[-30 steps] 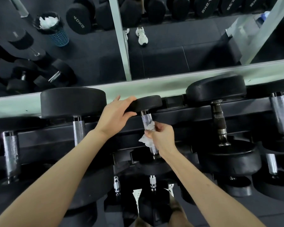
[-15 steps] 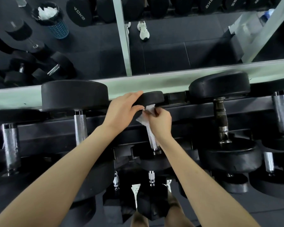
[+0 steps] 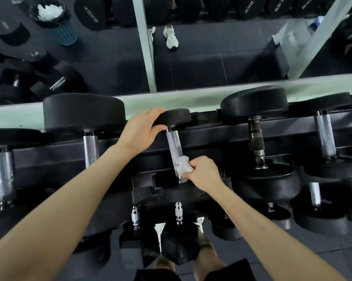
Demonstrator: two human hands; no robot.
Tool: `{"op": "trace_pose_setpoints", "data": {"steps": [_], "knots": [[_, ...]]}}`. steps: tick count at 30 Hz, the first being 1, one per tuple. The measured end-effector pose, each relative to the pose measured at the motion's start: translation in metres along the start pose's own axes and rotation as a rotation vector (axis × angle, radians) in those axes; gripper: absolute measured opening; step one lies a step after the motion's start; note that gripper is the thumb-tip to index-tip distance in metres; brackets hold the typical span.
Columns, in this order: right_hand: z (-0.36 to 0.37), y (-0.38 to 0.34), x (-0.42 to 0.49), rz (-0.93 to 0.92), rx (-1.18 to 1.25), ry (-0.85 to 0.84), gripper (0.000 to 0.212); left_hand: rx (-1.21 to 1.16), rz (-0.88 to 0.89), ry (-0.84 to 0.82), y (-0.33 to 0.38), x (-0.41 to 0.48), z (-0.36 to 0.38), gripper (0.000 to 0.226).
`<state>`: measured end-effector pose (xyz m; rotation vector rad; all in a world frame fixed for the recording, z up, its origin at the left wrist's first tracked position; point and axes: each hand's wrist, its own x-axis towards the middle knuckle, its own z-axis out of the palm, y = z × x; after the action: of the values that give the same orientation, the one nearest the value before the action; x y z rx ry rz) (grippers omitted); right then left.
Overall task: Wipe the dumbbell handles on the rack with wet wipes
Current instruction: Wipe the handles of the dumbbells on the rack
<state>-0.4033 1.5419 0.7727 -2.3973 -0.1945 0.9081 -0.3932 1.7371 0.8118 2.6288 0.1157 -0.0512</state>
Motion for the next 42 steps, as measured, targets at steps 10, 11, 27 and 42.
{"op": "trace_pose_setpoints", "data": {"steps": [10,11,27,42], "knots": [[-0.054,-0.01,-0.023,-0.038,0.406,0.084,0.03,0.032,-0.093,0.0,0.006,-0.017,-0.033,0.044],[-0.055,-0.016,-0.025,-0.066,0.396,0.08,0.026,0.036,-0.099,0.034,0.005,-0.023,-0.039,0.042],[0.085,-0.142,-0.043,-0.199,0.207,0.014,0.022,0.03,-0.155,0.458,-0.116,-0.133,-0.129,0.024],[0.148,-0.2,-0.025,0.078,0.734,0.091,0.039,-0.267,-0.195,0.279,-0.15,-0.131,-0.109,0.012]]}}
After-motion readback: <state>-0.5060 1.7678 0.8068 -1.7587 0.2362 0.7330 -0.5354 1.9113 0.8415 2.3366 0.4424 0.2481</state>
